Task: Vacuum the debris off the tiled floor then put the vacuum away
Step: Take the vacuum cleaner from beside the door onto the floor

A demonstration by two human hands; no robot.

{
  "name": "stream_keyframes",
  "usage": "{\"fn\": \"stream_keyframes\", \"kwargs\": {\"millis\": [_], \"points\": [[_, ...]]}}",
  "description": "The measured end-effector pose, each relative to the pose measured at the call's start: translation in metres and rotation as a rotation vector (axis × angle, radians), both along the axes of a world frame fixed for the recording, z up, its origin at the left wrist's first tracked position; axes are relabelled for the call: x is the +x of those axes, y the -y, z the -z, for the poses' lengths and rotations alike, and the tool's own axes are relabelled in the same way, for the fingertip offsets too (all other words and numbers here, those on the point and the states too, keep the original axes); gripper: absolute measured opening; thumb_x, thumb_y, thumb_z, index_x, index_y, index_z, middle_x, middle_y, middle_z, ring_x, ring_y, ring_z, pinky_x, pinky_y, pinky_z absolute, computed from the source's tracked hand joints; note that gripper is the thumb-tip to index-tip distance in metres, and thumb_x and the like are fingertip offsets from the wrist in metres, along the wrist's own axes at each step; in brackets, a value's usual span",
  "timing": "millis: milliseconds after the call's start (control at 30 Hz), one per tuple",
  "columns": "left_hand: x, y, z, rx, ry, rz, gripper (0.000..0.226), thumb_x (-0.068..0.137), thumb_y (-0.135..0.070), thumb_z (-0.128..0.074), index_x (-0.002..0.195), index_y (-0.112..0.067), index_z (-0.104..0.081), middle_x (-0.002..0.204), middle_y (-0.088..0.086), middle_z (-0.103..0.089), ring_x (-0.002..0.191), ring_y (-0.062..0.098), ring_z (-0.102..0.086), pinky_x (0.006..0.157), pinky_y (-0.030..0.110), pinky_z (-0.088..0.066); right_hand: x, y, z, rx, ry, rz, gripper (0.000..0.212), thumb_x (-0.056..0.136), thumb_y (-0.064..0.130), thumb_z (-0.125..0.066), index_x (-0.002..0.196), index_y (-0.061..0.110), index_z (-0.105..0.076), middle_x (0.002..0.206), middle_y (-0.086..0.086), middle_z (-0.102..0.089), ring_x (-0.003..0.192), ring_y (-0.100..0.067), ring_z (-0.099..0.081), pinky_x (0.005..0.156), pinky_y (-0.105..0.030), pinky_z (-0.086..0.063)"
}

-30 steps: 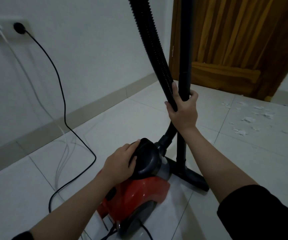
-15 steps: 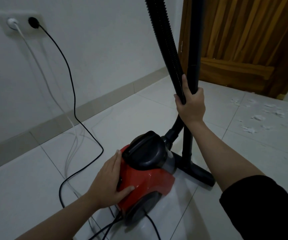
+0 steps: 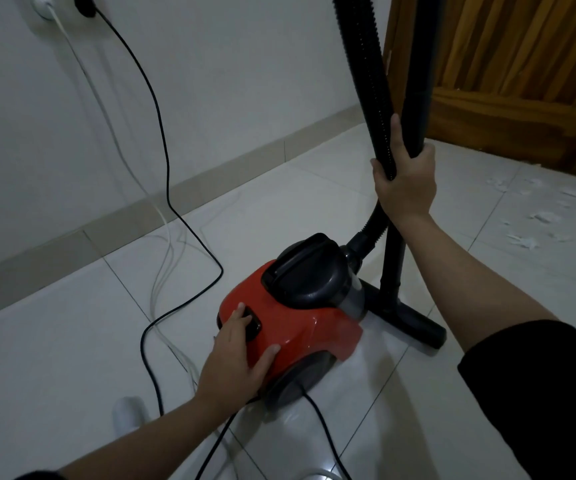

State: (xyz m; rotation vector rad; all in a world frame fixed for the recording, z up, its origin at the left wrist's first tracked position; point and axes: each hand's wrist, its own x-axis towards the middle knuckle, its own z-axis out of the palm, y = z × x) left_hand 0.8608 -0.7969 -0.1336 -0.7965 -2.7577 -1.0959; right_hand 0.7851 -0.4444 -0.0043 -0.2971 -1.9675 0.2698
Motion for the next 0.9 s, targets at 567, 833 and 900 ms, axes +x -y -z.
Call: {"fn": "stream_keyframes", "kwargs": {"millis": [567, 833, 900], "points": [[-0.023, 0.004, 0.022, 0.156, -0.117, -0.005, 0.075, 0.07, -0.076, -0.06, 0.103, -0.008, -0.065, 0.135, 0.007, -0.054, 0.118, 0.019, -0.051, 0.095, 0.047, -0.051, -0.001, 0.002, 0.003, 0.007, -0.034, 0.039, 0.061, 0.089, 0.024, -0.066, 0.147, 0.021, -0.048, 0.102, -0.024, -0.058, 0.08, -0.033, -0.059, 0.061, -0.027, -0.043], [-0.032, 0.006, 0.017, 0.01, -0.228, 0.035, 0.074, 0.076, -0.074, -0.054, 0.098, -0.004, -0.065, 0.128, 0.016, -0.057, 0.11, 0.028, -0.053, 0.092, 0.039, -0.047, -0.001, 0.004, -0.003, 0.0, -0.031, 0.039, 0.067, 0.09, 0.025, -0.062, 0.144, 0.034, -0.022, 0.105, -0.022, -0.058, 0.083, -0.032, -0.059, 0.064, -0.025, -0.042], [-0.031, 0.006, 0.014, -0.002, -0.219, 0.046, 0.075, 0.077, -0.075, -0.053, 0.099, -0.005, -0.065, 0.129, 0.016, -0.056, 0.11, 0.029, -0.054, 0.091, 0.041, -0.049, -0.002, 0.002, -0.002, 0.006, -0.043, 0.033, 0.067, 0.09, 0.024, -0.064, 0.146, 0.031, -0.029, 0.103, -0.022, -0.058, 0.081, -0.032, -0.059, 0.062, -0.026, -0.042]]}}
